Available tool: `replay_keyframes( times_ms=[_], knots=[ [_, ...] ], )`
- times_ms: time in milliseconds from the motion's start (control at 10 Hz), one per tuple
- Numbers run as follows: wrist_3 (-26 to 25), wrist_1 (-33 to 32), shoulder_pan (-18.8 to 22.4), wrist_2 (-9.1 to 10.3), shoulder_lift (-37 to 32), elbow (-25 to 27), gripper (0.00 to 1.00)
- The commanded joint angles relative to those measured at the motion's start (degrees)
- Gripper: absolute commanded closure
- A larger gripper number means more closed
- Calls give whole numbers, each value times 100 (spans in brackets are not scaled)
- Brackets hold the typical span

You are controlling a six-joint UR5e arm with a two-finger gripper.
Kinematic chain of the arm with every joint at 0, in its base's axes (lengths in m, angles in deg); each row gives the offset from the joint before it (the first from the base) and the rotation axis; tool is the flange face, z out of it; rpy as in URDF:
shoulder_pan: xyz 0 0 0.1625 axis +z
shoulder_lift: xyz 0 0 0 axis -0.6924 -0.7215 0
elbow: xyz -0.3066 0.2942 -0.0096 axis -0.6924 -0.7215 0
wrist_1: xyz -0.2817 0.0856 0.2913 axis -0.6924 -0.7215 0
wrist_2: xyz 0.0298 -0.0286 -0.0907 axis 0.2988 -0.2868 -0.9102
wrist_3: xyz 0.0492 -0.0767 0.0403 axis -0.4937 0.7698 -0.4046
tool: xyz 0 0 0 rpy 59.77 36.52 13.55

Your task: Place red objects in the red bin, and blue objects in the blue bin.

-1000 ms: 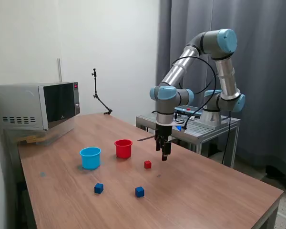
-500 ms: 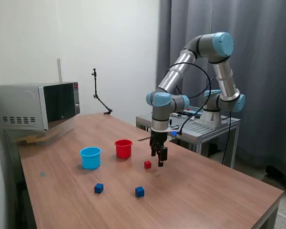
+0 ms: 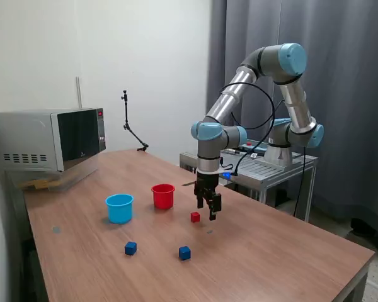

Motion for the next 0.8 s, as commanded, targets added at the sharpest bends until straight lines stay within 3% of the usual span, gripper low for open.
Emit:
replay_keyframes(
  times_ms=[0, 700],
  knots=[
    [230, -89, -50, 73, 34, 41, 0],
    [461, -221, -164, 100, 218, -195, 0]
  ],
)
